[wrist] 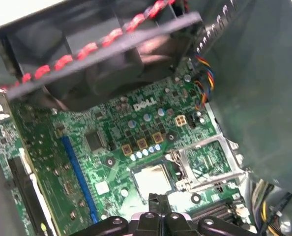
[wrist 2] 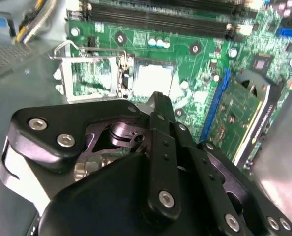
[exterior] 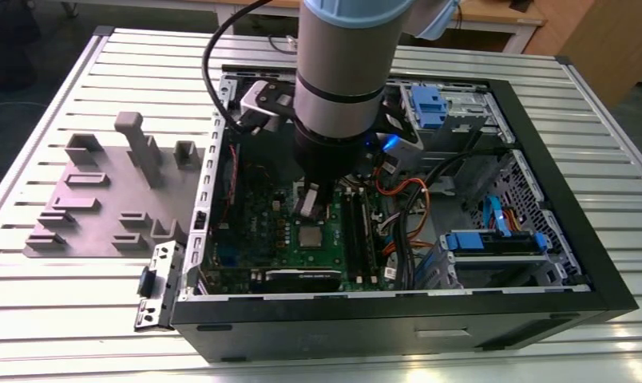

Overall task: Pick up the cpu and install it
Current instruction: 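Close the cpu cover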

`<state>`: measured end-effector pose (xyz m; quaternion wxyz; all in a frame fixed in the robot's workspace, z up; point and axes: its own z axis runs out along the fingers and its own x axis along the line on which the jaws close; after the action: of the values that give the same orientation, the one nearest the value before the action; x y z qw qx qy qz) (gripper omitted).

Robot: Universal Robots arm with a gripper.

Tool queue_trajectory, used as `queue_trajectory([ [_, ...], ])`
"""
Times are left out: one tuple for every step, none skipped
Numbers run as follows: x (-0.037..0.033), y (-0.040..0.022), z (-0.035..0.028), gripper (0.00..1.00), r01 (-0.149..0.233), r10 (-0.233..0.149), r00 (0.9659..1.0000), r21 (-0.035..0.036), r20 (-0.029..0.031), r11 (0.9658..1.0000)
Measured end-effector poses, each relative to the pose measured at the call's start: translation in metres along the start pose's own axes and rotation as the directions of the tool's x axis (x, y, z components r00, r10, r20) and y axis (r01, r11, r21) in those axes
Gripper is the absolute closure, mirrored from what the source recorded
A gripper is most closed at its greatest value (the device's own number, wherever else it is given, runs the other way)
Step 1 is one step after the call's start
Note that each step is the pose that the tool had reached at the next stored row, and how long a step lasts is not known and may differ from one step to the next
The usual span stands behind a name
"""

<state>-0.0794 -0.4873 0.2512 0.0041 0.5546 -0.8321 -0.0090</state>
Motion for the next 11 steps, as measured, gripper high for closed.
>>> queue_trajectory([
  [-0.0006, -0.0013, 0.0001, 0.89, 0.001, -0.001, 1.0000, -0.0008, 0.0024, 1.0000],
  [-0.0010, -0.0023, 0.0002, 0.89, 0.002, -0.002, 1.0000, -0.0011, 0.0031, 1.0000],
  [-0.0014, -0.0033, 0.0003, 0.89, 0.002, -0.002, 1.0000, -0.0012, 0.0033, 1.0000],
  [-0.0019, -0.0045, 0.0003, 0.89, 0.003, -0.003, 1.0000, -0.0014, 0.0032, 1.0000],
  [-0.0023, -0.0054, 0.0005, 0.89, 0.004, -0.004, 1.0000, -0.0014, 0.0034, 1.0000],
  [-0.0026, -0.0062, 0.0006, 0.89, 0.004, -0.004, 1.0000, -0.0014, 0.0035, 1.0000],
  [-0.0026, -0.0064, 0.0006, 0.89, 0.004, -0.004, 1.0000, -0.0015, 0.0034, 1.0000],
  [-0.0028, -0.0068, 0.0008, 0.89, 0.004, -0.004, 1.0000, -0.0015, 0.0034, 1.0000],
  [-0.0029, -0.0071, 0.0009, 0.89, 0.004, -0.004, 1.0000, -0.0015, 0.0035, 1.0000],
  [-0.0030, -0.0071, 0.0009, 0.89, 0.004, -0.004, 1.0000, -0.0015, 0.0035, 1.0000],
  [-0.0030, -0.0071, 0.0010, 0.89, 0.004, -0.004, 1.0000, -0.0015, 0.0035, 1.0000],
])
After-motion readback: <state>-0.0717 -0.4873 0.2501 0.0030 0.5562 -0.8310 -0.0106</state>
